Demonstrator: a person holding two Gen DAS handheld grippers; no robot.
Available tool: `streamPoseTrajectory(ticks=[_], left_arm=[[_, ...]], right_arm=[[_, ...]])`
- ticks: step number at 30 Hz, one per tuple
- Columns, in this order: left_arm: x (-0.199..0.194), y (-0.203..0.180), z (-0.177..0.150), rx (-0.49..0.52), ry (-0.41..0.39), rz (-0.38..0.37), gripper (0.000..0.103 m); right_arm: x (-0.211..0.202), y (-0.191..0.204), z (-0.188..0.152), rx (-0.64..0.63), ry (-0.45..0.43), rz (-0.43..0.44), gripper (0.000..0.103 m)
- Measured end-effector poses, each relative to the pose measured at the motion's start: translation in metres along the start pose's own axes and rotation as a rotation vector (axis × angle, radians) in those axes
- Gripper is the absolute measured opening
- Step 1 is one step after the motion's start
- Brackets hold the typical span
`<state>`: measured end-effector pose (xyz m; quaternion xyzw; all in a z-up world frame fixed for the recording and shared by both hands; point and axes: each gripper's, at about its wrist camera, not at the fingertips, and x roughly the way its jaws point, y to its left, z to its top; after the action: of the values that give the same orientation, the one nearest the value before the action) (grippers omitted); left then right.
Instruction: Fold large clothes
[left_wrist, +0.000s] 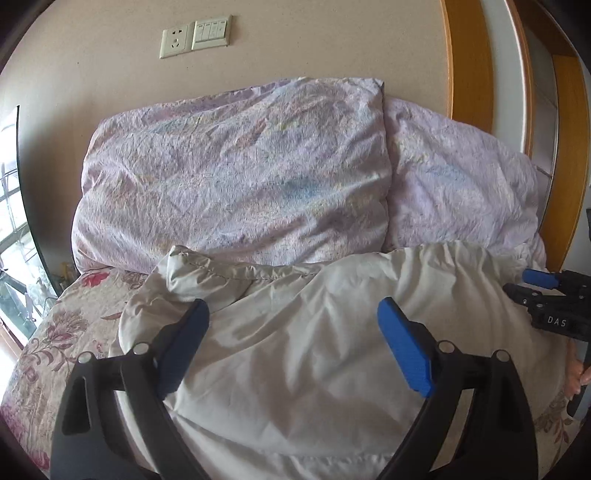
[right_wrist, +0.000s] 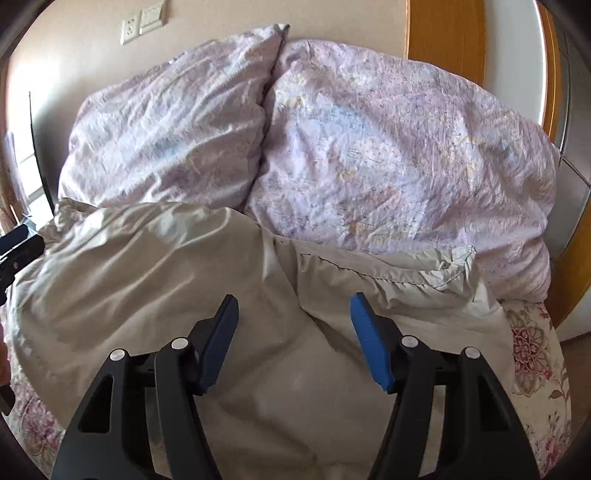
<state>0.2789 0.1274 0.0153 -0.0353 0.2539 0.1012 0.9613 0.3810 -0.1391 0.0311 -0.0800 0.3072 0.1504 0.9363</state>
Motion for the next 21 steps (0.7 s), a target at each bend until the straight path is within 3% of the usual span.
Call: streamPoseTrajectory(ticks=[4,9,21], left_arm=[[0.034,0.005,0.002,-0.019,0.056,0.086,0.092],[0.069,0.018,-0.002,-0.111,0.158,0.122,0.097],[0.108,0.009,-0.007,-0.079,0.203,0.165,0.101]], right_arm=[[0.029,-0.013,-0.002,0.046,0.057,-0.055,0.065],[0.051,-0.02,-0.01,0.107,0.065,-0.076,0.067],[0.081,-0.026,-0.014,0.145,0.064,-0.08,0.074]])
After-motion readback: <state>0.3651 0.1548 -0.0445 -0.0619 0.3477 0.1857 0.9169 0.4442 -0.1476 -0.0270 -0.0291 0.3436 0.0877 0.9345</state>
